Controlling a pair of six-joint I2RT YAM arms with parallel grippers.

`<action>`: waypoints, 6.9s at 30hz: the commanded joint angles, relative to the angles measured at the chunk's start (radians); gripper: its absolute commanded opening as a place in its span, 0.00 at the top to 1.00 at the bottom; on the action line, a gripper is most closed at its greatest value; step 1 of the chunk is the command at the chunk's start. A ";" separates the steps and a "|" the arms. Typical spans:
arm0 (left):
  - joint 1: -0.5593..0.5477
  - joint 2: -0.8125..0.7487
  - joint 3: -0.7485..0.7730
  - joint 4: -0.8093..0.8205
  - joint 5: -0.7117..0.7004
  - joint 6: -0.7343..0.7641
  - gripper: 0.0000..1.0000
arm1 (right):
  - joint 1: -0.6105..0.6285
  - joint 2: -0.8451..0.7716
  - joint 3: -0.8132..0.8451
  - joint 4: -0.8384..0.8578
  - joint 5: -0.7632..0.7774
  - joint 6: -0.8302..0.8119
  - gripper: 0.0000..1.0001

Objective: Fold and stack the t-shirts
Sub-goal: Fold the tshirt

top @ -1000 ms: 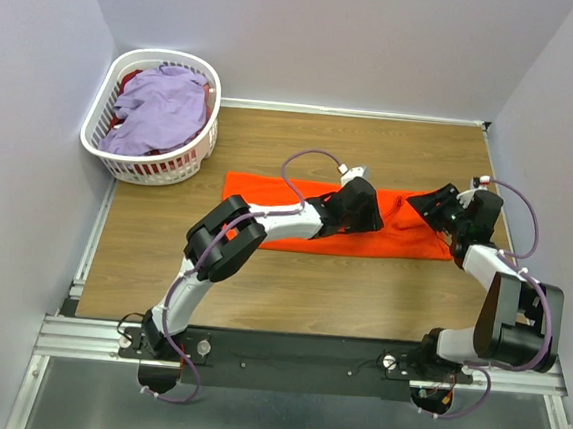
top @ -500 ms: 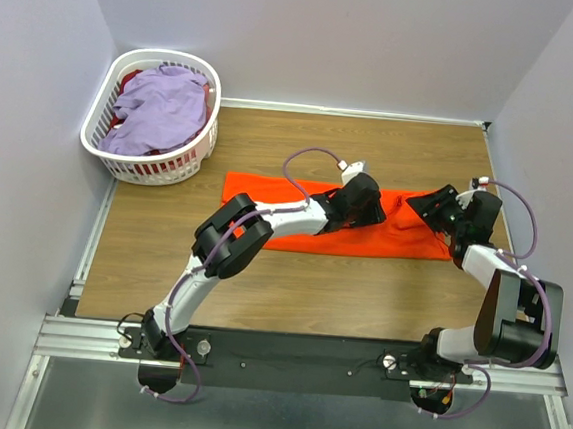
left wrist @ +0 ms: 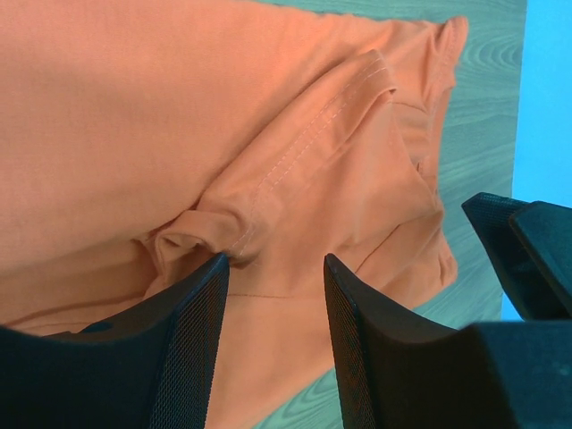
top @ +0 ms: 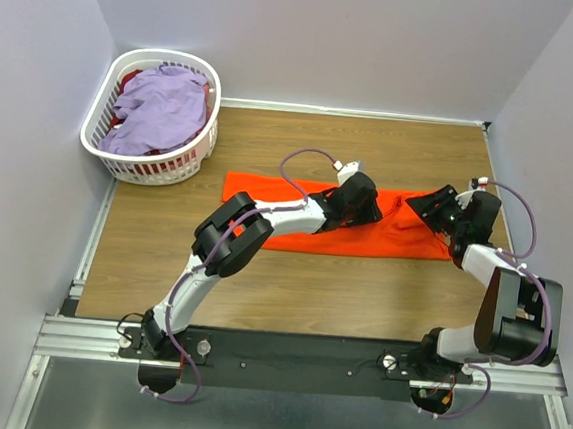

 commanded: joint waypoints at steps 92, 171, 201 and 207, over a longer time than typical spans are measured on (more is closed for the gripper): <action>0.073 -0.015 -0.025 0.058 0.122 0.020 0.91 | 0.006 0.476 0.225 0.165 -0.104 0.166 0.78; 0.076 -0.056 -0.071 0.081 0.163 0.020 0.91 | -0.062 0.284 0.302 -0.265 0.092 -0.059 0.99; 0.084 -0.079 -0.061 0.053 0.163 0.026 0.91 | -0.053 0.393 0.523 -0.354 -0.058 -0.079 0.99; 0.085 -0.082 -0.084 0.061 0.157 0.011 0.91 | -0.034 0.439 0.552 -0.348 -0.092 -0.090 0.99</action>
